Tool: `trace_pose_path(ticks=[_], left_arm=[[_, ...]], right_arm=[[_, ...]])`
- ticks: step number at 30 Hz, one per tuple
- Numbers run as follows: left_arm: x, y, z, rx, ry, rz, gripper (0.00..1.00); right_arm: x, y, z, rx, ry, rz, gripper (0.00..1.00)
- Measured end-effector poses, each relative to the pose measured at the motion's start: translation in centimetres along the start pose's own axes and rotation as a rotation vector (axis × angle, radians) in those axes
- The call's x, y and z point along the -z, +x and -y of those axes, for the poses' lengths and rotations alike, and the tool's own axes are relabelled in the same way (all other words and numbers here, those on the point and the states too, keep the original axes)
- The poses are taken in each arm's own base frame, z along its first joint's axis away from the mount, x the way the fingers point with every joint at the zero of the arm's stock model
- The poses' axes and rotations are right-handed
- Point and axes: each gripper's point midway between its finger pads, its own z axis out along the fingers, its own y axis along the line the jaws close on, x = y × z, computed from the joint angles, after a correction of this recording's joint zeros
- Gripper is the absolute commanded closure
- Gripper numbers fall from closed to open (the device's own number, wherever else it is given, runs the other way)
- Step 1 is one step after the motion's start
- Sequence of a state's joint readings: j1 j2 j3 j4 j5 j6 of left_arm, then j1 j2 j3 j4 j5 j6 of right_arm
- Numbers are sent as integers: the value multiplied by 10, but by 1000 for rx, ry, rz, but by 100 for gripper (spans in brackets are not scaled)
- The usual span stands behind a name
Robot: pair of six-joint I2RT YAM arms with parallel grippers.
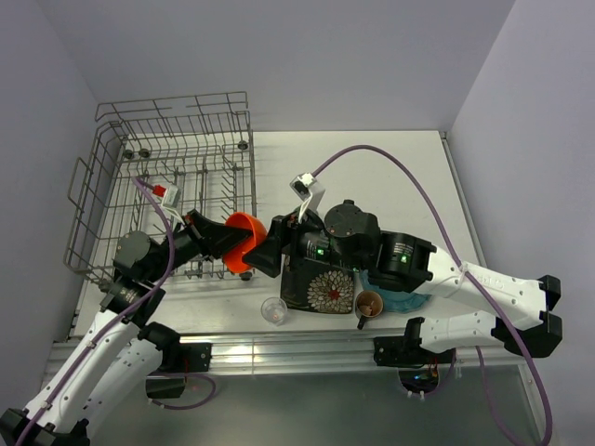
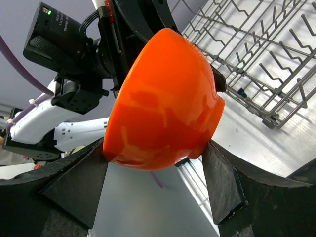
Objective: Load the mixed dishes into the dish rack
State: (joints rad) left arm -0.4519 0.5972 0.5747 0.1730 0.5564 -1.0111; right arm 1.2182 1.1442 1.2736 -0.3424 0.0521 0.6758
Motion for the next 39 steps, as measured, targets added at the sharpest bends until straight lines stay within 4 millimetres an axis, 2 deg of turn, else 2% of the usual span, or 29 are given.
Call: trace_pose_path(ticks=[1,2,3,4,5,6,9,11,19,25,29,33,36,39], left_arm=[[0,0,0,-1,0,0,100],[0,0,0,-2,-1,0,100],[0,0,-1,-4,-2,1,96],[0,0,-1,-5,-3,1,86],[0,0,-1,-5,-5,3,72],[1,0,-1,-9,-8,3,45],[4,1,-3,-32,-31,-1,14],[7,4,-7,-41,-59,-3,3],[15,0,-15,-76,-134,20,1],[22,-4,-36,-53,-275,43,1],[46,-22,-39,-74,-404,144,1],[80,-50,-21,-125,-478,293,1],[105,-69,-4,-158,-509,403,2],[126,-83,5,-180,-554,481,3]], right_arm=[[0,0,0,0,0,1,95],[0,0,0,0,1,1,100],[0,0,1,0,3,2,100],[0,-1,0,1,3,3,100],[0,-1,1,1,4,4,100],[0,0,1,1,5,3,100],[-4,-1,2,19,11,11,100],[-7,-1,6,36,29,14,100],[-15,0,18,92,77,19,100],[-24,-1,21,117,99,18,100],[-33,-5,25,154,129,22,100],[-45,-11,32,221,184,20,100],[-62,-19,36,286,228,24,100],[-87,-28,44,385,290,17,100]])
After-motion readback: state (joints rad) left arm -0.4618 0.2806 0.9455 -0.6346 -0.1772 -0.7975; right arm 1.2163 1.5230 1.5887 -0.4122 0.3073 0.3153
